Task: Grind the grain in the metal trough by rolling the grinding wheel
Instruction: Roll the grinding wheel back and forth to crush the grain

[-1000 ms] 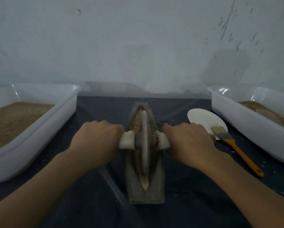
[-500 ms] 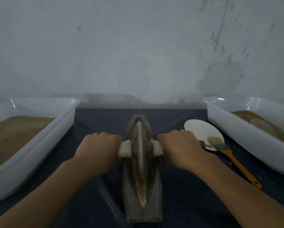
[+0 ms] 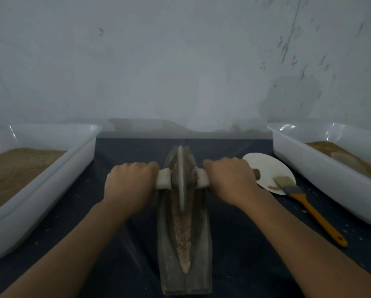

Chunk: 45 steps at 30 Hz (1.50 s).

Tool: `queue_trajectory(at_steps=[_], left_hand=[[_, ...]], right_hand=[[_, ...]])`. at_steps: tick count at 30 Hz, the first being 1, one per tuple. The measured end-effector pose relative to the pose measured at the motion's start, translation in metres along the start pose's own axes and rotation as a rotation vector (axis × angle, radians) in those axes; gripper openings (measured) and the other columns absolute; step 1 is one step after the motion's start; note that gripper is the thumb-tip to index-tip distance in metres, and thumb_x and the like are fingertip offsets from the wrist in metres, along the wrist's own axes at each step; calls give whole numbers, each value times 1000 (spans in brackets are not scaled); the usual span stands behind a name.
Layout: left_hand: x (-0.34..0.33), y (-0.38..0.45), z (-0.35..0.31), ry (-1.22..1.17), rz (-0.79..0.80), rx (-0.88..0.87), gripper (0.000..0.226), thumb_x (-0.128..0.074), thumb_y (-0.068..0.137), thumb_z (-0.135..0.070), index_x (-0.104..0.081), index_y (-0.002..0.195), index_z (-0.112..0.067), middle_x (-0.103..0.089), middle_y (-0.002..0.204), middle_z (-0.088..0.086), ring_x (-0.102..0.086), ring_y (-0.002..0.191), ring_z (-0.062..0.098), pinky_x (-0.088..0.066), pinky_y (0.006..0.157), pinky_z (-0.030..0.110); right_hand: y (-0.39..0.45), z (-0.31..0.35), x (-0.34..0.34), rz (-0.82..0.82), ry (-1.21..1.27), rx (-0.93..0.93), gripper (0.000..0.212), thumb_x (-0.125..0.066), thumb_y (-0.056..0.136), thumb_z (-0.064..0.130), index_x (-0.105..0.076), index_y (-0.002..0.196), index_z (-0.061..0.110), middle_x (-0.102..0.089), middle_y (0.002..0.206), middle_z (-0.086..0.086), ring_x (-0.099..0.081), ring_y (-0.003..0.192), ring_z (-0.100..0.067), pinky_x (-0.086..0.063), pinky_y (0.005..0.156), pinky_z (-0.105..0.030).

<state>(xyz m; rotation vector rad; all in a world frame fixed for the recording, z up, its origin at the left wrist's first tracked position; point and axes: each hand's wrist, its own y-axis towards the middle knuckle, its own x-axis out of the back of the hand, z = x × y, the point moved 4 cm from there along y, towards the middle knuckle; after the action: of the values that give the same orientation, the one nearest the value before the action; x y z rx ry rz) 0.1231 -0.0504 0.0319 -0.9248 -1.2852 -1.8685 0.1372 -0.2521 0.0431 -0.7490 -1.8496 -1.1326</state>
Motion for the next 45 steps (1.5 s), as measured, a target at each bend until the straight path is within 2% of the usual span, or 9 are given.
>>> queue_trajectory(at_steps=[8, 14, 20, 27, 30, 34, 38, 42, 45], left_hand=[[23, -25, 0, -13, 65, -95, 27, -56, 79, -44, -33, 74, -31, -43, 64, -8, -46, 57, 17, -30, 52, 30], [54, -58, -4, -20, -29, -215, 63, -83, 38, -27, -27, 66, -31, -23, 50, -14, -21, 38, 11, -3, 48, 15], [4, -17, 2, -10, -43, -52, 32, -71, 68, -34, -40, 67, -26, -43, 53, -7, -49, 45, 23, -26, 46, 26], [-4, -3, 7, -45, -26, 12, 24, -59, 80, -37, -39, 73, -26, -41, 62, -8, -49, 55, 21, -31, 51, 29], [16, -25, 1, -5, -5, -67, 39, -64, 74, -38, -26, 69, -30, -29, 57, -9, -38, 49, 17, -24, 48, 29], [50, -54, -5, -8, -16, -196, 77, -84, 37, -32, -13, 67, -34, -9, 50, -11, -7, 42, 4, 0, 47, 18], [45, -54, -3, -23, 32, -169, 68, -84, 39, -30, -22, 67, -32, -16, 49, -13, -20, 38, 11, -6, 46, 18], [15, -22, 0, 53, -30, -75, 32, -65, 73, -41, -34, 73, -30, -51, 63, -7, -58, 59, 21, -28, 50, 29], [3, 2, 1, 81, -37, -61, 34, -70, 70, -34, -36, 70, -26, -56, 61, -5, -57, 52, 24, -22, 47, 28]], right_hand=[[-30, 10, 26, 63, 38, 90, 14, -62, 83, 30, -50, 89, 24, -60, 82, -2, -51, 64, -24, -28, 55, -32], [-66, 16, 47, -34, 37, 156, 37, -79, 57, 27, -45, 70, 26, -37, 59, 10, -48, 45, -25, -13, 45, -26], [-12, 9, 19, -14, -41, 46, 15, -62, 82, 28, -48, 88, 24, -58, 77, -1, -54, 65, -26, -23, 53, -32], [3, 9, 12, 0, -60, 31, 15, -61, 85, 20, -51, 96, 19, -63, 86, -3, -55, 68, -25, -29, 56, -33], [-24, 13, 26, 78, 30, 65, 17, -62, 85, 24, -46, 91, 24, -59, 85, -2, -46, 64, -23, -28, 57, -33], [-61, 22, 47, 24, 12, 144, 32, -74, 71, 26, -50, 90, 22, -57, 74, 2, -57, 62, -24, -18, 50, -29], [-57, 20, 45, 15, 29, 119, 25, -69, 77, 27, -48, 90, 24, -58, 75, 2, -57, 64, -24, -23, 54, -32], [-27, 12, 19, 35, 51, 10, 19, -62, 83, 31, -44, 87, 27, -60, 82, 0, -53, 68, -24, -26, 57, -33], [-6, 3, 1, 21, 60, -45, 27, -57, 85, 28, -31, 79, 27, -59, 79, 0, -34, 53, -17, -20, 51, -30]])
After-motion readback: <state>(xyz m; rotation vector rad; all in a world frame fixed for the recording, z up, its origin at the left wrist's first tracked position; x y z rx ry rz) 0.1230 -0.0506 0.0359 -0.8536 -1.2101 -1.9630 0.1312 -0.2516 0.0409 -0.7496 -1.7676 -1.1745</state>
